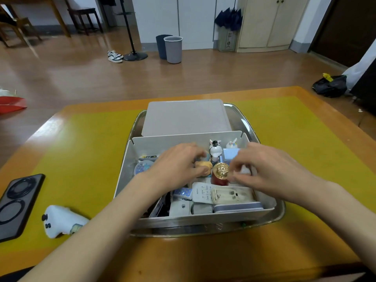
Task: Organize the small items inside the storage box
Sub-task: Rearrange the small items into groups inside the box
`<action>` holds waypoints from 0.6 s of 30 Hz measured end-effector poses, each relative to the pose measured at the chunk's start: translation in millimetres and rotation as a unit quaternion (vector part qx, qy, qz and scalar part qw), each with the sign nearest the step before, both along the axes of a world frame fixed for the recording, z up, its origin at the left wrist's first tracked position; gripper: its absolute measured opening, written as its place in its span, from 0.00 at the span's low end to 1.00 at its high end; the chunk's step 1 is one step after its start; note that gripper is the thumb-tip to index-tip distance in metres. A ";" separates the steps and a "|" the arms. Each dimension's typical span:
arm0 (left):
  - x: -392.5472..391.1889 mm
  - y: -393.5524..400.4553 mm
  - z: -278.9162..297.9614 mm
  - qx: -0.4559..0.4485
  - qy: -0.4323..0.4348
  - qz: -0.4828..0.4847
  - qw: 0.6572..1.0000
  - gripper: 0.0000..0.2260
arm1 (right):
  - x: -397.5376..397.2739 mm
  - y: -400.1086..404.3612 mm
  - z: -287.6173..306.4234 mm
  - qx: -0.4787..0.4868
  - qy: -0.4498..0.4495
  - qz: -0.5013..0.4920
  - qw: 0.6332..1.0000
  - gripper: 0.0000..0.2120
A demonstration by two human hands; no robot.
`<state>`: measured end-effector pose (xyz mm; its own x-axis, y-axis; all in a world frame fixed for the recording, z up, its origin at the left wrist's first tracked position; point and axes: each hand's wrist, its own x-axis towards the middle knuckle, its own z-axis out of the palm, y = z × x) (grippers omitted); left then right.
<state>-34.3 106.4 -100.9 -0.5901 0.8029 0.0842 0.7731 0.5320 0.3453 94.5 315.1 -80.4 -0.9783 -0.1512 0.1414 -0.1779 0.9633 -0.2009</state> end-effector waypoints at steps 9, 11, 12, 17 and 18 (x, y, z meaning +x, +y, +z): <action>31.5 -15.8 -14.8 -0.128 0.008 -0.069 0.989 0.24 | 16.1 -2.9 1.0 0.081 -0.175 0.044 0.980 0.11; 31.0 -14.5 -17.4 -0.127 0.001 -0.076 0.989 0.26 | 14.5 -4.2 1.4 0.096 -0.176 0.048 0.979 0.11; 31.2 -13.8 -17.6 -0.126 0.005 -0.076 0.989 0.25 | 14.6 -4.8 1.3 0.103 -0.175 0.046 0.978 0.11; 30.9 -13.3 -0.8 -0.095 0.027 -0.049 0.994 0.21 | 12.0 -6.1 4.7 0.119 -0.193 0.035 0.973 0.11; 29.7 -15.8 4.9 -0.086 0.018 -0.040 0.995 0.21 | 11.3 -6.0 5.0 0.115 -0.194 0.037 0.974 0.11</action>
